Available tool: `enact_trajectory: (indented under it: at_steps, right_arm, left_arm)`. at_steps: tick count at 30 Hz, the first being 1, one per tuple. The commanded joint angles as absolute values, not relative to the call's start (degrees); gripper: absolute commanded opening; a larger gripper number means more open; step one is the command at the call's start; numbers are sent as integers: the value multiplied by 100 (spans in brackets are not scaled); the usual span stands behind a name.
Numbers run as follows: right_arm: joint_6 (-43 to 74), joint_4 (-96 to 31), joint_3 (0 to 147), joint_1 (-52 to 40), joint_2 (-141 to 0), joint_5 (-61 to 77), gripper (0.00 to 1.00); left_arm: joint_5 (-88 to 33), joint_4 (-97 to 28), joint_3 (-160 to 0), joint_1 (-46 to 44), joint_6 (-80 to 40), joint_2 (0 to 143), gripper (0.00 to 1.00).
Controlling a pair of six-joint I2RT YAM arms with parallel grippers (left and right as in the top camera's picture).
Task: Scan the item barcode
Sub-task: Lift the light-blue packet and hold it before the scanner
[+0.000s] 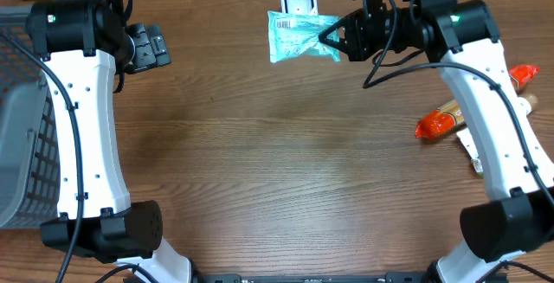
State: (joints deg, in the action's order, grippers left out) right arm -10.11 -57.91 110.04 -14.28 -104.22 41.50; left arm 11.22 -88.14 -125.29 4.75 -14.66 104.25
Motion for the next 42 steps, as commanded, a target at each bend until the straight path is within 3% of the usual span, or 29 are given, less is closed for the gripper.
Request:
enact_trajectory:
  at_steps: [1, 10, 19, 22, 32, 38, 42]
  right_arm:
    - [-1210, -5730, 11072, -1444, -10029, 3997, 4]
    - [-1201, -5634, 11069, -1588, -10022, 2936, 4]
    - [-996, -4495, 11067, -2751, -10691, -2193, 4]
    - [-1594, -3730, 11067, -2888, -11107, -3273, 4]
    - [-5789, -871, 11067, -2751, -12560, -3483, 4]
    - [-7203, -25, 11067, -2672, -13109, -3245, 4]
    - [-7397, -21, 11067, -2613, -13312, -3105, 4]
  left_arm:
    - [1177, -8803, -12573, 482, -1503, 10381, 100]
    - [1177, -8805, -12573, 482, -1503, 10381, 100]
    - [1177, -8805, -12573, 482, -1503, 10381, 100]
    - [1177, -8803, -12573, 482, -1503, 10381, 100]
    - [1177, -8805, -12573, 482, -1503, 10381, 100]
    - [1177, -8805, -12573, 482, -1503, 10381, 100]
    - [1177, -8805, -12573, 482, -1503, 10381, 100]
